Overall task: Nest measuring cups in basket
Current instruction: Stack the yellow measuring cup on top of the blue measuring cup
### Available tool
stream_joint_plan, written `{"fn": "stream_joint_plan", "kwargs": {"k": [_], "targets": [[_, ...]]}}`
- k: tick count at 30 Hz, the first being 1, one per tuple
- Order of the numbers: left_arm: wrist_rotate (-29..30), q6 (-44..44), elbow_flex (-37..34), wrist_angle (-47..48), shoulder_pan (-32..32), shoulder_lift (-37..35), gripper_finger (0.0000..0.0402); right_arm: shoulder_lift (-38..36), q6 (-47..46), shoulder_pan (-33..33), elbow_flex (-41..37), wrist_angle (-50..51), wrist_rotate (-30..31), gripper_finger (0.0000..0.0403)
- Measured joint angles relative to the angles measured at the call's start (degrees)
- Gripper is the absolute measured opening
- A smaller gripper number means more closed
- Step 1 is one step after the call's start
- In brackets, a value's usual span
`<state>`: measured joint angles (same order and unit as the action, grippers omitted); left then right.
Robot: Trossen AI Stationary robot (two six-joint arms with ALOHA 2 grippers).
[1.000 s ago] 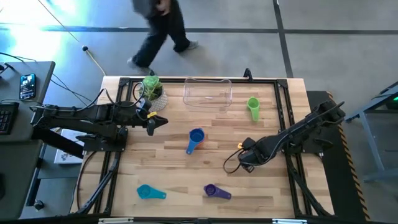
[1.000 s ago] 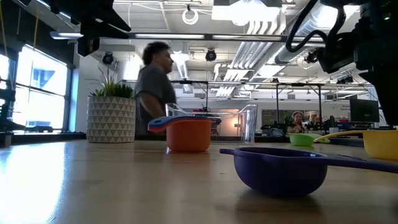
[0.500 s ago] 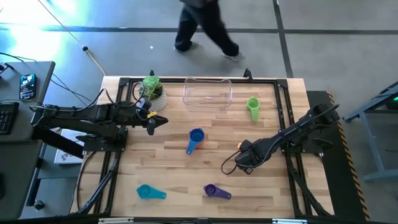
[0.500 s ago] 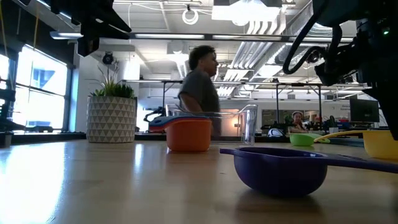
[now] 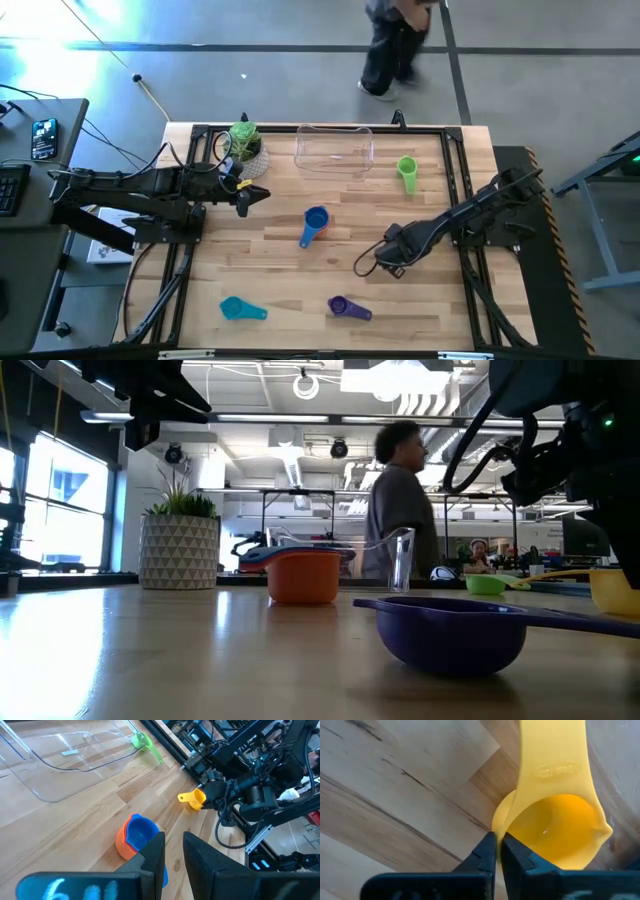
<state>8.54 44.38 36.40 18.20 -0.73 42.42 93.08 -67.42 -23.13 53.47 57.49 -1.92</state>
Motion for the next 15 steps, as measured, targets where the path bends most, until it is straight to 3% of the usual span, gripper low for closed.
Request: {"fn": "stream_joint_plan", "kwargs": {"k": [6, 15], "targets": [[-0.78, -0.02, 0.0, 0.1, -0.01, 0.01, 0.006, -0.24, 0.48, 1.04, 2.45, -0.01, -0.36, 0.0002], [-0.92, 4.68, 0.0, 1.99, 0.0, 0.02, 0.006, -0.24, 5.82, 3.18, 12.67, -0.04, 7.33, 0.0001]]}}
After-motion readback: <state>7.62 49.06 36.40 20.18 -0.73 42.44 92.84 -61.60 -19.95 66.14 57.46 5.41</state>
